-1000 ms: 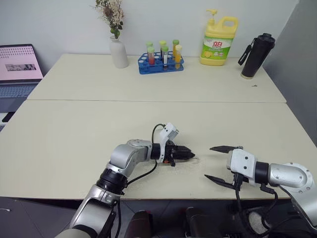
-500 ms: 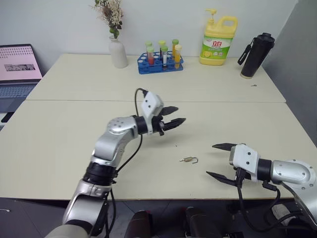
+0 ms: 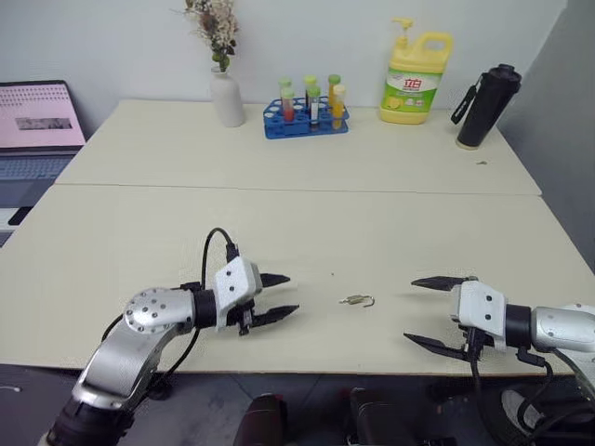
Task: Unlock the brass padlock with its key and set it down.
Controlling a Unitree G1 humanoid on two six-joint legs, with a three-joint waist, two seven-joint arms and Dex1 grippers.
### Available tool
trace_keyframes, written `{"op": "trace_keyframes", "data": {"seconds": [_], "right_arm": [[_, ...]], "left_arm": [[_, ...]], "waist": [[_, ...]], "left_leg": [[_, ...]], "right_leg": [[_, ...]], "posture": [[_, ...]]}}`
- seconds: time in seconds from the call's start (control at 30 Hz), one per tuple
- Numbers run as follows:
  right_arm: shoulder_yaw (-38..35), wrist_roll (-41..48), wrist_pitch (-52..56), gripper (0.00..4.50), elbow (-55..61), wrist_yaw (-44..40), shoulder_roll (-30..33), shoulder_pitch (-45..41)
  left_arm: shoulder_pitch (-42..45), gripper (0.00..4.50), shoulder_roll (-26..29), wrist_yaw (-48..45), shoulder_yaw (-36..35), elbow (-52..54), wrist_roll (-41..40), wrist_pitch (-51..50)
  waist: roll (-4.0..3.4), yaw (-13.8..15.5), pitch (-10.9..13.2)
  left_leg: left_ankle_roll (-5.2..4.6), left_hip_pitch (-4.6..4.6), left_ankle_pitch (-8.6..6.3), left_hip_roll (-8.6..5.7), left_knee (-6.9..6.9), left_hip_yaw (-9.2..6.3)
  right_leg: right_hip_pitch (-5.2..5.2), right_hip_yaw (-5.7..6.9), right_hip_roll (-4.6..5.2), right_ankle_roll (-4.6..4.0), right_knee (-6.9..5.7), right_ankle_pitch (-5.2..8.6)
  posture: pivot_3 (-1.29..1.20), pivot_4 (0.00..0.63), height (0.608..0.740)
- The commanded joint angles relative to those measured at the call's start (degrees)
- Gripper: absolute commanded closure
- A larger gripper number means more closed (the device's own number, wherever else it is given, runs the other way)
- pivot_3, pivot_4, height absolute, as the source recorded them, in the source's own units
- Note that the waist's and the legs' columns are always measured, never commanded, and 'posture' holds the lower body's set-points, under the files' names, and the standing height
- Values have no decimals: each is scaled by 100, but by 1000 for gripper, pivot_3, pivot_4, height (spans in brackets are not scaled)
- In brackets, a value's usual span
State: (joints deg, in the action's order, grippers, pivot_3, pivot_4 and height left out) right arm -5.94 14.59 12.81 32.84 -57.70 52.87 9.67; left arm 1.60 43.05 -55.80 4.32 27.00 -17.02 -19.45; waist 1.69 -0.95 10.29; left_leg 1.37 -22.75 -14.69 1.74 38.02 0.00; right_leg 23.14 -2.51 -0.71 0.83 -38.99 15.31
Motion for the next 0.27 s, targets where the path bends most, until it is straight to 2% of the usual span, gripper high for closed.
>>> {"op": "trace_keyframes", "data": {"seconds": [0.03, 0.27], "right_arm": [[-146, 40, -189, 0, -25, -80, 43, -80], [-15, 172, -44, 0, 59, -118, 24, -180]], "left_arm": [[-256, 1829, 150, -35, -114, 388, -13, 129], [-311, 1829, 269, -61, -211, 256, -6, 276]], "waist": [[-1, -4, 0], [-1, -5, 0]], "left_leg": [[0, 4, 0, 2, 0, 4], [0, 2, 0, 3, -3, 3]], "right_leg": [[-1, -4, 0, 0, -1, 0], [2, -3, -5, -1, -1, 1]], "posture": [[0, 150, 740], [0, 150, 740]]}}
